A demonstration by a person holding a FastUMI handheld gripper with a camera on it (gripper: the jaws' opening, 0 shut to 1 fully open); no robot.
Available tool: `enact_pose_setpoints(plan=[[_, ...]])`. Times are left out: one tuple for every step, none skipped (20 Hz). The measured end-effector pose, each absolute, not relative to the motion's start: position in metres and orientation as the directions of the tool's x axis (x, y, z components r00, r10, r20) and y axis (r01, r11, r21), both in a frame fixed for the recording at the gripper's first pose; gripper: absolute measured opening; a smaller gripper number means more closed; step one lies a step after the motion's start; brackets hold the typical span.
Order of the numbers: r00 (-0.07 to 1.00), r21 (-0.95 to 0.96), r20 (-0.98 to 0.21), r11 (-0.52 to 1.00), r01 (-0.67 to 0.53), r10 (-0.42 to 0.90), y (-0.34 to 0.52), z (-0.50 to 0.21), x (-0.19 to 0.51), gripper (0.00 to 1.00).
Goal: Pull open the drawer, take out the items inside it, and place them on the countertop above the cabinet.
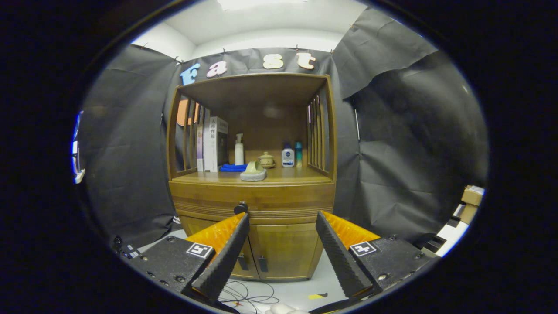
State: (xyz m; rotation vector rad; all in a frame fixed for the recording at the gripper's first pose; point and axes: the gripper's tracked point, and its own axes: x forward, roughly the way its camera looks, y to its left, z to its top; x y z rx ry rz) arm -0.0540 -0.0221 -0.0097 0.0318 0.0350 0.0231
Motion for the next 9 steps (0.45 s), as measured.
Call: enact_pose_setpoints(plan=[[0.999,0.033,-0.035,0.999,-0.024,0.025,-0.0217,-0.01,-0.054,0.99],[0.999,0.033,-0.037,0.999,-0.024,0.026,-0.0217,-0.0106,-0.0541,0.99],[0.999,0.035,-0.039,0.999,-0.027,0.028,-0.0215,-0.0111,-0.0542,0.99],[0.999,0.034,-0.04,0.999,-0.026,0.028,-0.0213,-0.0112,-0.0542,0.99],[0.999,0.032,-0.04,0.999,-0.026,0.027,-0.0217,-0.0115,-0.054,0.99],[0.999,0.03,-0.038,0.999,-0.026,0.027,-0.0219,-0.0105,-0.0541,0.99],[0.999,0.028,-0.036,0.999,-0.026,0.027,-0.0222,-0.0097,-0.0546,0.99],[0.999,0.026,-0.037,0.999,-0.028,0.029,-0.022,-0.0095,-0.0554,0.99],[0.999,0.026,-0.034,0.999,-0.027,0.028,-0.0211,-0.0098,-0.0552,0.99]])
